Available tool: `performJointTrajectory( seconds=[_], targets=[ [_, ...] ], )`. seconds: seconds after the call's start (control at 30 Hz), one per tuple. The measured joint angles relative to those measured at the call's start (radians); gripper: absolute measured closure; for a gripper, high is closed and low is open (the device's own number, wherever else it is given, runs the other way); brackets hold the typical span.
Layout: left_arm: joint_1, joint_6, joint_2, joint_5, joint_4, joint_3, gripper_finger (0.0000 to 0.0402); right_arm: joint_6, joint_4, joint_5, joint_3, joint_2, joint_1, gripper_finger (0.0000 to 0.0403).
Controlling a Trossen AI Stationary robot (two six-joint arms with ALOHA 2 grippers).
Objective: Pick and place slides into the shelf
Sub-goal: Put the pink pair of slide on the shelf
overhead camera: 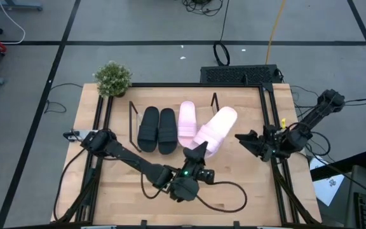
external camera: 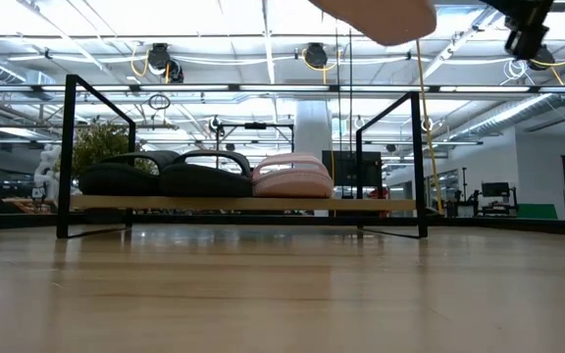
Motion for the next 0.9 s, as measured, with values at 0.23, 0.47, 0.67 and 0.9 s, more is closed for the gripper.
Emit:
performJointTrajectory(
  seconds=[0.23,0.47,0.67,0.9],
  targets=[
    [0.013,0.045,0.000,0.030,0.109,0.000,0.0401,0.048,0.028,-0.039,0.000,0.061,-0.073,0.0124],
    [0.013,0.089,0.000,0.034,0.129,0.000,0.0401,0.183,0.036,-0.038,0.000,0.098,-0.101,0.0124],
    [0.004,0.111,0.000,0.035,0.135,0.000,0.0401,0.197,0.098,-0.037,0.000,0.103,-0.157,0.0124],
    [0.002,0.118,-0.007,0.042,0.153,-0.001,0.0401,0.198,0.139,-0.038,0.000,0.103,-0.210,0.0124]
  ],
)
